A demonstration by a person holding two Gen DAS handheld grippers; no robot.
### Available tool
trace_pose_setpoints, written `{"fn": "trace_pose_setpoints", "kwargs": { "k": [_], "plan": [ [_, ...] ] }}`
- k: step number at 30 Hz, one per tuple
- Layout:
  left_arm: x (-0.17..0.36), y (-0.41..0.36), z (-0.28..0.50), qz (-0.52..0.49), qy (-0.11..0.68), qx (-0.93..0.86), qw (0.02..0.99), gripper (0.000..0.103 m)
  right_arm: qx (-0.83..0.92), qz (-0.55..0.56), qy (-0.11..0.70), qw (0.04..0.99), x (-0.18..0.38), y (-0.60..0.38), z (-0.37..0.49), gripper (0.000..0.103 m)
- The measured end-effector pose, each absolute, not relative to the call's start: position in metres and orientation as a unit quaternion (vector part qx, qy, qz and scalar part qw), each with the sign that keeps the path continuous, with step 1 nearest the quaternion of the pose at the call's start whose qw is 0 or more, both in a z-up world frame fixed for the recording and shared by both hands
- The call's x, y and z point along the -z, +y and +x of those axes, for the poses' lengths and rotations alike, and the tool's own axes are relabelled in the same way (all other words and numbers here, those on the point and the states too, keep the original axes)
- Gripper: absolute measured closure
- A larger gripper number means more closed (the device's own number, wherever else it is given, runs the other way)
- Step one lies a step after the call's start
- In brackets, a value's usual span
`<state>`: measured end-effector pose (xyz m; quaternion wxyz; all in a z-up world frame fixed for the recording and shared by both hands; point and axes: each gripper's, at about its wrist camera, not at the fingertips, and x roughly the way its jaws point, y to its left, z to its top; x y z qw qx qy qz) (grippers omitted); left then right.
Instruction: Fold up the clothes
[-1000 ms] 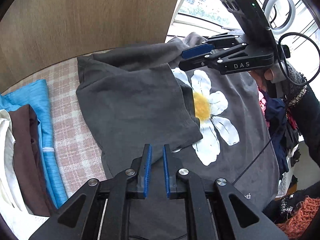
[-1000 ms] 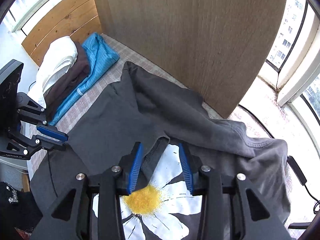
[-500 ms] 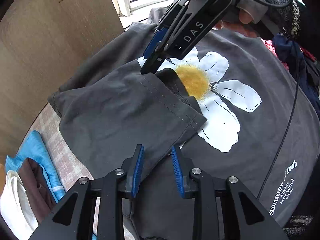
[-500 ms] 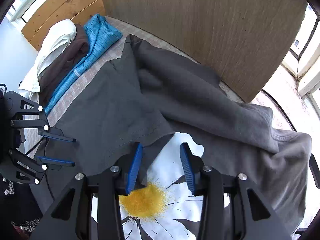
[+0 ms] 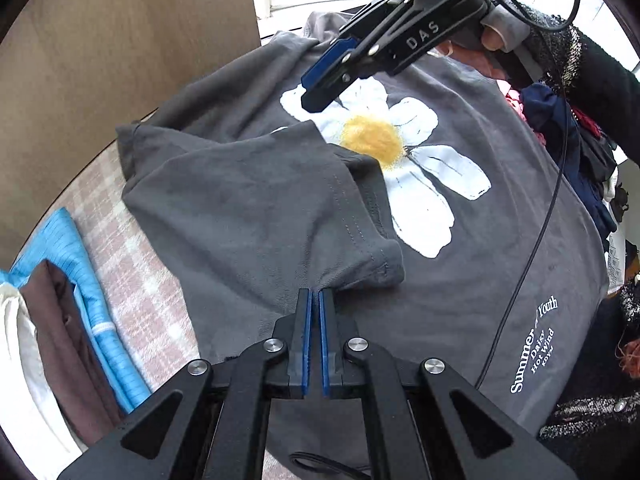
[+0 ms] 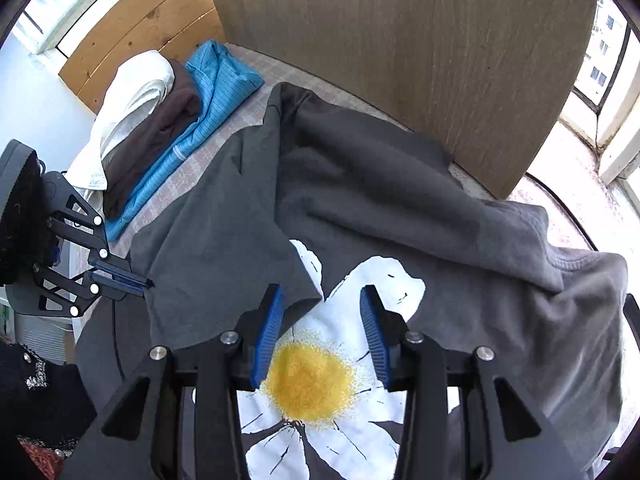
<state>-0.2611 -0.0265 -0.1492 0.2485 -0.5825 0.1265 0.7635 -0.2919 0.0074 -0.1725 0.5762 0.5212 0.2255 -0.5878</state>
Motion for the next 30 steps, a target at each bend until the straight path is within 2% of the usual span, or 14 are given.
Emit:
{"fn": "trace_pose_setpoints", "kwargs": {
  "k": [4, 6, 14, 17, 19, 26, 28, 29, 30],
  "plan": [
    [0.163, -0.028, -0.256, -0.586, 0.134, -0.763, 0.236, 0.100, 0.600, 0.524, 0.188, 0.575, 0.161, -0.031, -0.290, 0.064],
    [0.168, -0.024, -0.252, -0.582, 0.149, -0.765, 0.233, 0.100, 0.600, 0.528, 0.185, 0.572, 0.160, -0.055, -0.284, 0.069],
    [0.163, -0.023, -0.246, -0.557, 0.178, -0.776, 0.237, 0.095, 0.594, 0.535, 0.231, 0.554, 0.167, -0.105, -0.258, 0.070],
    [0.169, -0.015, -0.249, -0.558, 0.181, -0.773, 0.241, 0.096, 0.590, 0.552, 0.235, 0.541, 0.176, -0.109, -0.260, 0.082],
    [0.170, -0.017, -0.246, -0.556, 0.183, -0.772, 0.248, 0.100, 0.585, 0.553, 0.237, 0.544, 0.176, -0.109, -0.261, 0.097],
    [0.145, -0.025, -0.232, -0.543, 0.164, -0.774, 0.280, 0.099, 0.581, 0.559, 0.231, 0.545, 0.172, -0.110, -0.269, 0.098],
    [0.142, -0.018, -0.234, -0.534, 0.174, -0.775, 0.288, 0.093, 0.579, 0.560, 0.237, 0.543, 0.174, -0.111, -0.269, 0.098],
    [0.143, -0.011, -0.238, -0.531, 0.183, -0.775, 0.291, 0.086, 0.577, 0.561, 0.239, 0.543, 0.175, -0.112, -0.268, 0.098],
    [0.145, -0.006, -0.240, -0.529, 0.192, -0.771, 0.299, 0.085, 0.576, 0.562, 0.242, 0.542, 0.176, -0.113, -0.267, 0.098]
  ]
}}
